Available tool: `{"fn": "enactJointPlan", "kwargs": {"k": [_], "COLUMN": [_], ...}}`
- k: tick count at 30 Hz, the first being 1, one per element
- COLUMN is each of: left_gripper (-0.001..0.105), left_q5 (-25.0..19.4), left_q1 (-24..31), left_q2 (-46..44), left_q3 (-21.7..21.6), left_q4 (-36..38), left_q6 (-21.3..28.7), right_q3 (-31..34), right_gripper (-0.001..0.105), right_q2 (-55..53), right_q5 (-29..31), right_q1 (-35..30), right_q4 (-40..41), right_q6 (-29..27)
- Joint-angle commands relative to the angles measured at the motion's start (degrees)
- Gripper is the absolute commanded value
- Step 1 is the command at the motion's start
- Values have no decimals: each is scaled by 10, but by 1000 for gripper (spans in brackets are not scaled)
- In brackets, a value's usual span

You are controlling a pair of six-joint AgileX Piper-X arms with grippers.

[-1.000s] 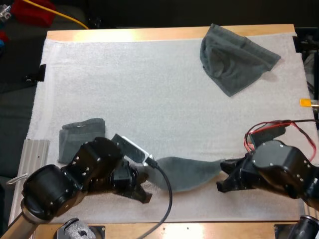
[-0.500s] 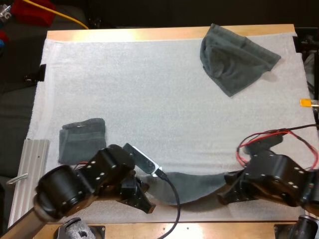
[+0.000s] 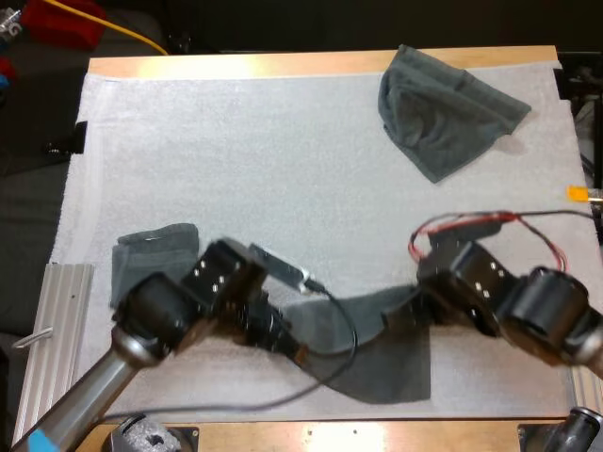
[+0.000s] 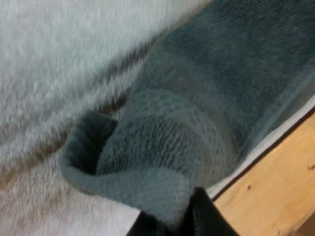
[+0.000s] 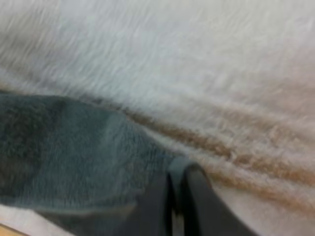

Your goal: Pick towel from pile, fold and stack

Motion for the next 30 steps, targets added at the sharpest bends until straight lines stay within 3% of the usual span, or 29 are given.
{"fn": "enactJointPlan", "kwargs": {"k": [1, 6, 15, 23, 25, 30], "left_gripper": [0, 0, 0, 0, 0, 0], "left_q5": [18, 57, 198, 282, 321, 361], "left_q1": [17, 92, 191, 253, 265, 283], "left_q2": [12, 72, 186, 265, 285, 320], "left_q3": [-1, -1, -1, -1, -1, -1], "left_q4": [-16, -42, -112, -193, -229, -286], "left_q6": [11, 24, 15, -37, -69, -132], "right_q3": [-2, -2, -2, -2, -2, -2], "right_gripper": [0, 0, 0, 0, 0, 0], "right_q2": [11, 56, 146, 208, 222, 245], "right_q5": [0, -47, -174, -263, -275, -312], "right_q1": [-18, -73, -170, -224, -237, -263], "right_q4": [-12, -51, -120, -168, -182, -217], "right_q6": [-20, -31, 13, 64, 85, 127]}}
